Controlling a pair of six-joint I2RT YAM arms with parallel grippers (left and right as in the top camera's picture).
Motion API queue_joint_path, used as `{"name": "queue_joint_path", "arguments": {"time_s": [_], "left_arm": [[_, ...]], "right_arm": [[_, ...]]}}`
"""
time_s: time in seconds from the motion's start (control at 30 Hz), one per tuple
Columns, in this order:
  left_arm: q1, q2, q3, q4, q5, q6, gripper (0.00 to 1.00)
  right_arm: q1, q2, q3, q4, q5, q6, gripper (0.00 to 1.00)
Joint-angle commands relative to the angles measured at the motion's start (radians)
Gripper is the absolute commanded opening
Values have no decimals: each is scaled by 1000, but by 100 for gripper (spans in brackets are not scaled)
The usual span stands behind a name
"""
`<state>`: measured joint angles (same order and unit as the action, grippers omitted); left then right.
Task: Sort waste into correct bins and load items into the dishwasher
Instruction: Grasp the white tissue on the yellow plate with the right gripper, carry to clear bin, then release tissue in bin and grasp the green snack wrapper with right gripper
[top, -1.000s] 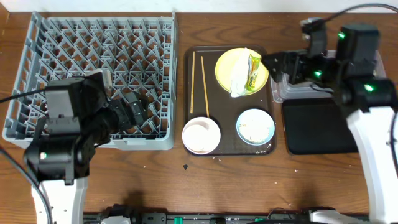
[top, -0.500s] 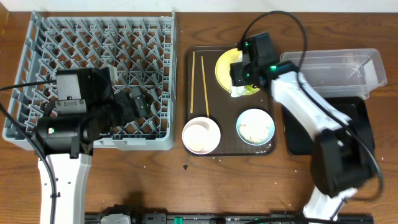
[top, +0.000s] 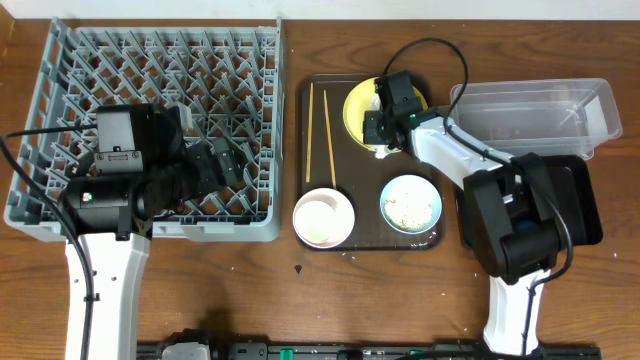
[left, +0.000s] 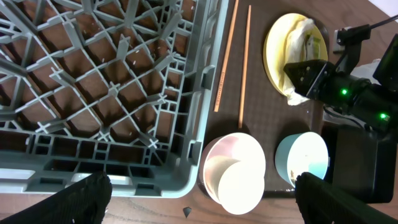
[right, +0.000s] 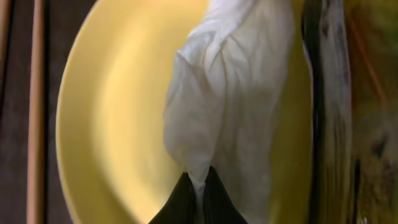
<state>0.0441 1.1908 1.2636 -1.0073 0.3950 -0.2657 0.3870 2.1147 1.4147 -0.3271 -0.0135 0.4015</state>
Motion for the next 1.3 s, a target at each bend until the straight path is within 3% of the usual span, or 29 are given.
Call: {"name": "queue_joint_path", "arguments": {"time_s": [0.0,0.1,0.23,0.37,0.53,0.57,0.6,0.63,0.7,0.8,0.97,1.03,1.13,1.27], "left_arm": [[1,5,17,-2,13,2,95],[1,5,17,-2,13,2,95],[0,5,17,-2,13,2,95],[1,4,17,-2,13,2,95],[1,5,17,-2,13,2,95],[0,5,17,-2,13,2,95],[0,5,17,-2,13,2,95],[1,5,17,-2,13,2,95],[1,5,17,-2,13,2,95],[1,5,17,-2,13,2,95],[1,5,17,-2,13,2,95],[0,5,17,-2,13,2,95],[1,5,17,-2,13,2,95],[1,5,17,-2,13,2,95]], "right_arm": [[-16,-169,48,-25,2,46,1],[-71,-328,49,-75,16,107,1],[-157,-452,48,-244,149,359,1],[-227,-459,46,-359,294,496,1],[-304,-376,42,-366,331,519,2],[-316,-353,42,-369,327,519,8],[-326,-327,42,-380,317,519,25],[-330,-315,42,-388,311,520,32],[-338,-294,42,-385,317,521,61],[-348,-337,50,-325,275,434,73],[-289,-464,52,-186,-100,87,68],[-230,-489,52,-185,-167,-35,66],[-120,-480,49,-232,-110,-146,65],[4,-378,42,-234,221,-144,73]]}}
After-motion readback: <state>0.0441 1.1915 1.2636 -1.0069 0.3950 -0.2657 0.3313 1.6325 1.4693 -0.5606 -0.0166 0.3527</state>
